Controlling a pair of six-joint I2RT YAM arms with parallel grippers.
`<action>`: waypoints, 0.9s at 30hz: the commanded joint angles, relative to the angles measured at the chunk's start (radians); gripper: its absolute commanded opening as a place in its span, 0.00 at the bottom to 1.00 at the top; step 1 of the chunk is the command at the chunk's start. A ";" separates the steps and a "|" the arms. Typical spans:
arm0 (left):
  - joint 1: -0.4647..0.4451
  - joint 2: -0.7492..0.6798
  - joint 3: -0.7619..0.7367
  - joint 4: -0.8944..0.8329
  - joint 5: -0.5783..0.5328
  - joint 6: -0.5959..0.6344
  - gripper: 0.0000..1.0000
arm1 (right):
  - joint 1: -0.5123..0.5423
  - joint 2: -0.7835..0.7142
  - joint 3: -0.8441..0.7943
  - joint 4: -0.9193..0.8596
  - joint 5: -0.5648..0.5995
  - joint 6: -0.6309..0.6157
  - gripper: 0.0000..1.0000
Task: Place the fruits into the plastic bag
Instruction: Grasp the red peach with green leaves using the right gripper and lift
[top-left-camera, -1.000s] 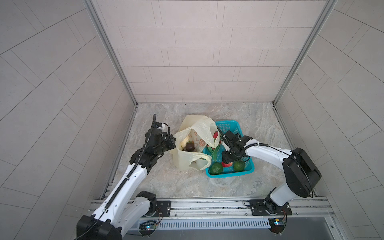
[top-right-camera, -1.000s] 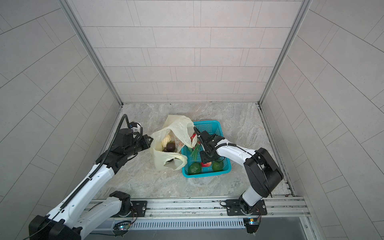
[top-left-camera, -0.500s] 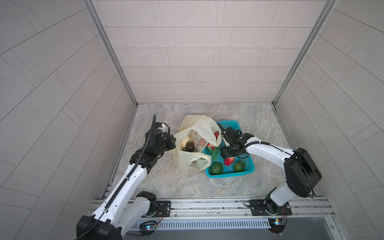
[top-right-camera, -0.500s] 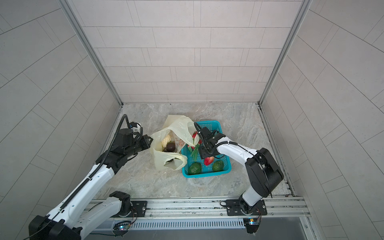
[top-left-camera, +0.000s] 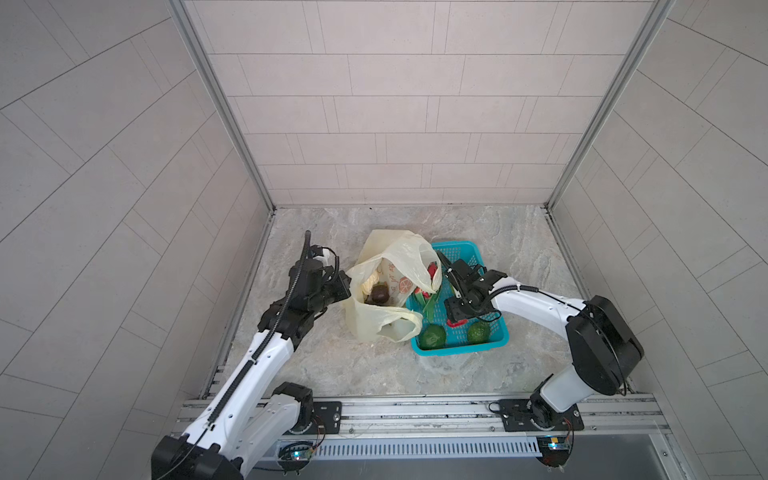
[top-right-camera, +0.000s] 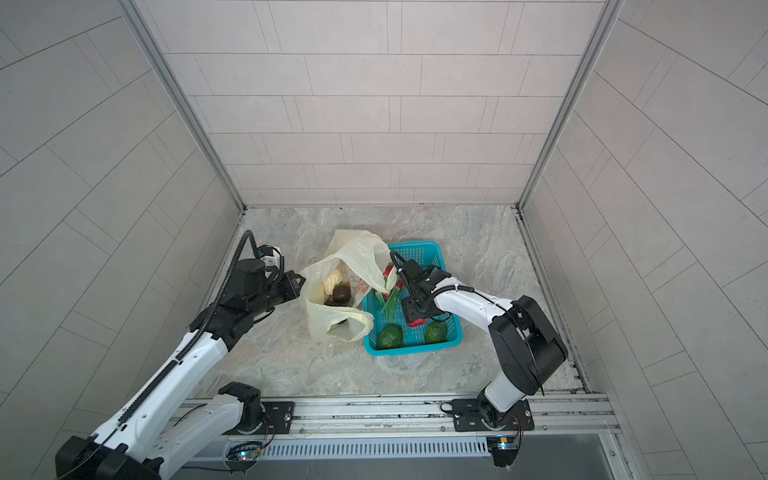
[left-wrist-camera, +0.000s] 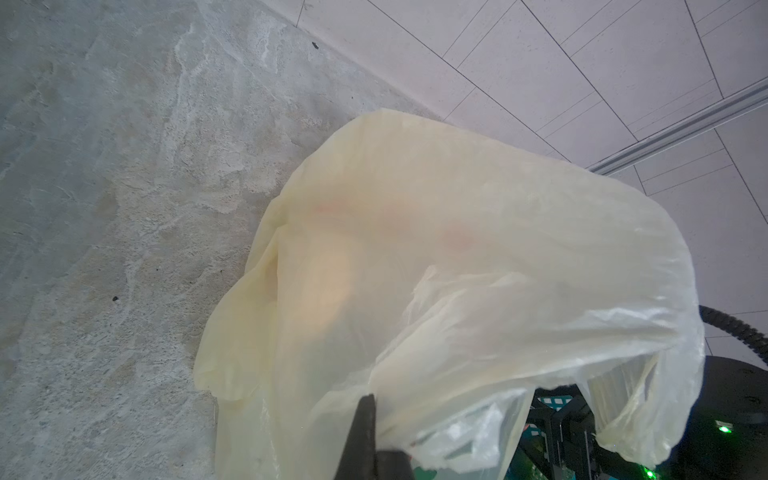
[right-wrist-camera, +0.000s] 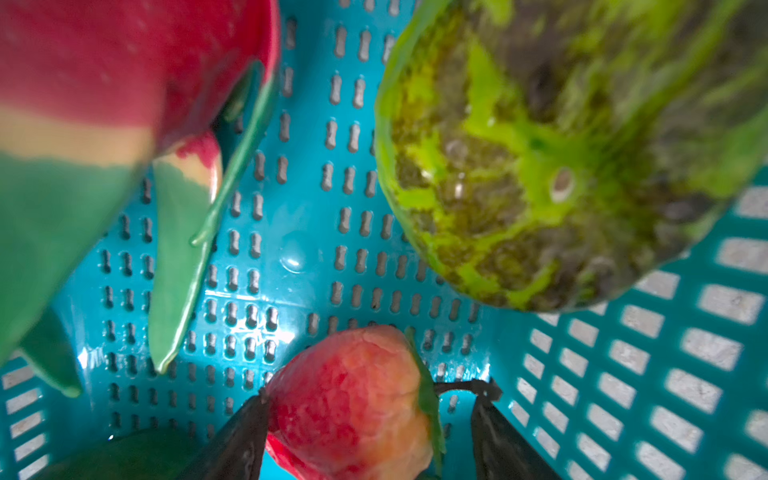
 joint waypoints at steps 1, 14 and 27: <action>-0.004 -0.015 -0.007 0.012 -0.011 0.013 0.00 | 0.000 0.013 -0.022 0.000 0.019 0.030 0.72; -0.004 -0.017 -0.007 0.012 -0.010 0.015 0.00 | -0.001 0.038 -0.018 0.074 -0.021 0.026 0.46; -0.004 -0.016 -0.003 0.051 0.050 0.034 0.00 | 0.010 -0.279 0.030 0.056 0.062 -0.008 0.34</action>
